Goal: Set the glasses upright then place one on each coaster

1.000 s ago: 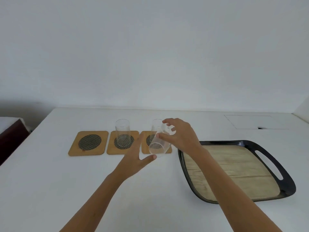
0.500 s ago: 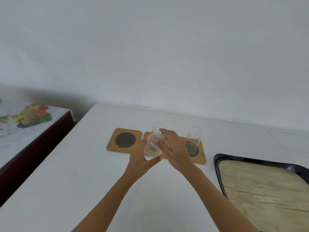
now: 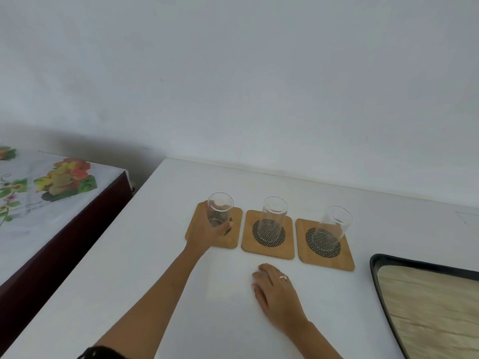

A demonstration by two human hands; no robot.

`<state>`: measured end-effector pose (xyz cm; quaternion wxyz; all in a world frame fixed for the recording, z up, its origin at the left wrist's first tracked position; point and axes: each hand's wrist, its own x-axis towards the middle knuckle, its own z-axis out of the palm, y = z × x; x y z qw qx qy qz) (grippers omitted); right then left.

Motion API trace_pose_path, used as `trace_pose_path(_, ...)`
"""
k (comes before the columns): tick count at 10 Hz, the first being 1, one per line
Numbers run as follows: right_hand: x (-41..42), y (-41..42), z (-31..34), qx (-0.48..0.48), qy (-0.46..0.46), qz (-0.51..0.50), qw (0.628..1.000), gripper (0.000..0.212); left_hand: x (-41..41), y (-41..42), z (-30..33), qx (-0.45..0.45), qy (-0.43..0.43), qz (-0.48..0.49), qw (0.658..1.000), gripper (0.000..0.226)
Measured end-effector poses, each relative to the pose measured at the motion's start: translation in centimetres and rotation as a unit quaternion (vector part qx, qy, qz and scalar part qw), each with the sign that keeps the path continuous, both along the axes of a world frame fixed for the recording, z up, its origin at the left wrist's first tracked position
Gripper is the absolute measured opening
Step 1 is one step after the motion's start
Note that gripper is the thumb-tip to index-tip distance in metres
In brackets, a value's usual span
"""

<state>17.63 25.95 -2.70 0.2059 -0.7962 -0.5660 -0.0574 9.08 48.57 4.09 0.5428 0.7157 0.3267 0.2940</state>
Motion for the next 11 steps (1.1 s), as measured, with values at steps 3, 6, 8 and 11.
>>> trace_pose_path(3,0.2,0.2,-0.7,-0.005,-0.016,-0.010,1.000,0.018,1.8,3.0,-1.6,0.009,0.058,0.004,0.998,0.071)
trace_pose_path(6,0.2,0.2,-0.6,-0.016,-0.009,-0.017,1.000,0.020,1.9,2.6,-1.5,-0.006,0.045,0.007,0.999,0.114)
trace_pose_path(8,0.2,-0.3,0.1,0.017,0.012,-0.058,0.998,0.021,0.1,-1.0,-2.3,0.095,0.024,0.094,0.991,0.092)
trace_pose_path(11,1.2,-5.0,0.7,0.015,0.003,-0.187,0.982,0.032,-5.0,-8.3,-6.2,0.288,0.107,0.048,0.950,0.046)
